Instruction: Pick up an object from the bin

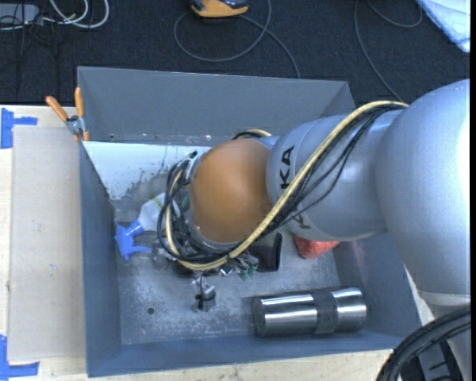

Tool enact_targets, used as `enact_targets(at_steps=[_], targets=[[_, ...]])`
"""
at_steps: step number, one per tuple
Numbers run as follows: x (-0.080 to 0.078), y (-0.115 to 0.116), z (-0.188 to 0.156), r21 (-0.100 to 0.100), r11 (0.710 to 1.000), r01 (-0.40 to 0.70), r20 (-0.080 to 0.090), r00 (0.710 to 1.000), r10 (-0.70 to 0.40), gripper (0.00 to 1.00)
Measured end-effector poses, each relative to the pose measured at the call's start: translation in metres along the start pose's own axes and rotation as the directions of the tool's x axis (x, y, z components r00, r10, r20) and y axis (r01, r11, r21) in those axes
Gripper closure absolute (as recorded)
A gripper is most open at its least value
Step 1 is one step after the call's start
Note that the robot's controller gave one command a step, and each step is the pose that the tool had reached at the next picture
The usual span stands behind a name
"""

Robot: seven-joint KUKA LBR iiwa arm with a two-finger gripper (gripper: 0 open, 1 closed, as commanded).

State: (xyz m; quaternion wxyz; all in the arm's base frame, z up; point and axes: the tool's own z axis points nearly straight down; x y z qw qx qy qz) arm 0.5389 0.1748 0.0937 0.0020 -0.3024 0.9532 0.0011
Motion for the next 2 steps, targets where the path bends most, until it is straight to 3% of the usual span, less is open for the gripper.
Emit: enact_targets(at_steps=[1, 2], targets=[[0.005, -0.019, -0.041, -0.002, 0.974, 0.227, 0.003, 0.974, -0.227, 0.00], [-0.003, -0.020, -0.069, 0.001, 0.921, 0.390, 0.001, 0.921, -0.390, 0.00]])
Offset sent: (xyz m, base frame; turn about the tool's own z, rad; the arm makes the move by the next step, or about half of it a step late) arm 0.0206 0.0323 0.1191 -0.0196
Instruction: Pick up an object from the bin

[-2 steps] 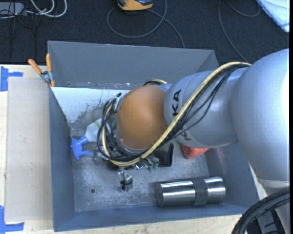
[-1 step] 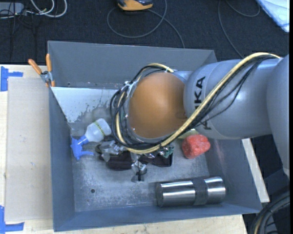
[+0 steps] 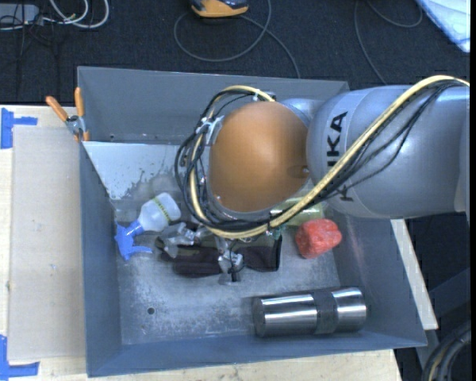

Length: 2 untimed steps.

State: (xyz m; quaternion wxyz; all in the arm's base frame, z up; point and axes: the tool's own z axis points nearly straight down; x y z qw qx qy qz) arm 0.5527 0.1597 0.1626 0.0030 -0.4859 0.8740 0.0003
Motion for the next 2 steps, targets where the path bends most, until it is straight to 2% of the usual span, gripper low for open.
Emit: enact_targets(at_steps=[1, 2], targets=[[-0.010, -0.015, 0.021, 0.001, 0.990, -0.140, 0.007, 0.990, 0.140, 0.00], [-0.014, -0.029, 0.054, 0.000, 0.999, 0.033, 0.002, 0.999, -0.033, 0.00]])
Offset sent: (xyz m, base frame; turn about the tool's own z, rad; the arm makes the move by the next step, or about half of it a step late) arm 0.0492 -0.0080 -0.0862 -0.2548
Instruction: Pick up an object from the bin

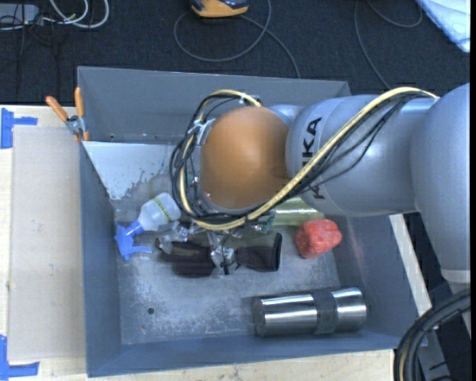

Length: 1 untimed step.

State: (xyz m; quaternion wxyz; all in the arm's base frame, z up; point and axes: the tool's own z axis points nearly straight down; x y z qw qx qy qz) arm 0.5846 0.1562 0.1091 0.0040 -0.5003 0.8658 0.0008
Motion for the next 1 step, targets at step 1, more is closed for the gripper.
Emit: enact_targets(at_steps=[1], targets=[[0.0090, -0.0339, 0.0304, -0.003, 0.985, -0.171, 0.004, 0.985, 0.171, 1.00]])
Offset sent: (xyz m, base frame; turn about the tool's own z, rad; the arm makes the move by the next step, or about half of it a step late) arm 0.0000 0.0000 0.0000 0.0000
